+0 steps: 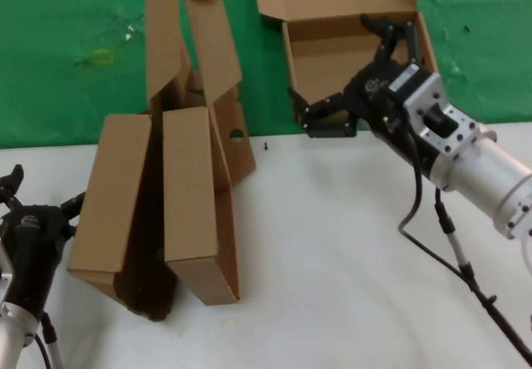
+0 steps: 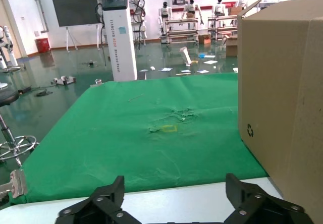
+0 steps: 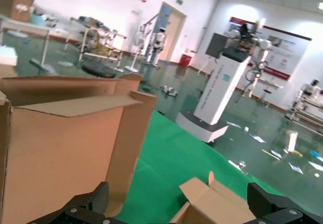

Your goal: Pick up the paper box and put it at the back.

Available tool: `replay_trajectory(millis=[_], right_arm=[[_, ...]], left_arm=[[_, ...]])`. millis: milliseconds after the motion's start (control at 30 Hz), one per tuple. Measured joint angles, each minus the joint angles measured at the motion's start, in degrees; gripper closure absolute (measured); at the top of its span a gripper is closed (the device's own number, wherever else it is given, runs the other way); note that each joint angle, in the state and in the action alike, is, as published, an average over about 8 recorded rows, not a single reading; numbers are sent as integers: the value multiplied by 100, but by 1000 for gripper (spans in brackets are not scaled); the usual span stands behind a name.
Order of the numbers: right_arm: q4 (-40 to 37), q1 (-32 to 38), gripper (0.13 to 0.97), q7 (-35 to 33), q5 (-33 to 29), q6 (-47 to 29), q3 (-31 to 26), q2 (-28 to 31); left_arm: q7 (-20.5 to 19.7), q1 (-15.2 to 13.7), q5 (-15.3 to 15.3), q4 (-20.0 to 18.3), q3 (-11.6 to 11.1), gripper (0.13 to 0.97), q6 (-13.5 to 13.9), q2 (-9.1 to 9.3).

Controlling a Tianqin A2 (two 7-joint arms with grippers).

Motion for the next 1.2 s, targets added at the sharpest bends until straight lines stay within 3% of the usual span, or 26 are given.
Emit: replay_trajectory(millis=[400,533,800,1200], right_arm=[[-152,-715,129,-565,1261,984,136,76],[-203,-953,129,-755,1685,1315,182,102],[-303,-1427,129,-1126,2517,1963,272,153],[-430,-2028,129,-1597,3578,2786,386,217]], left_arm=[[-3,0,0,0,0,261,0,0],[-3,0,-1,0,0,261,0,0],[-3,0,-1,0,0,160,0,0],[-3,0,-1,0,0,132,0,0]])
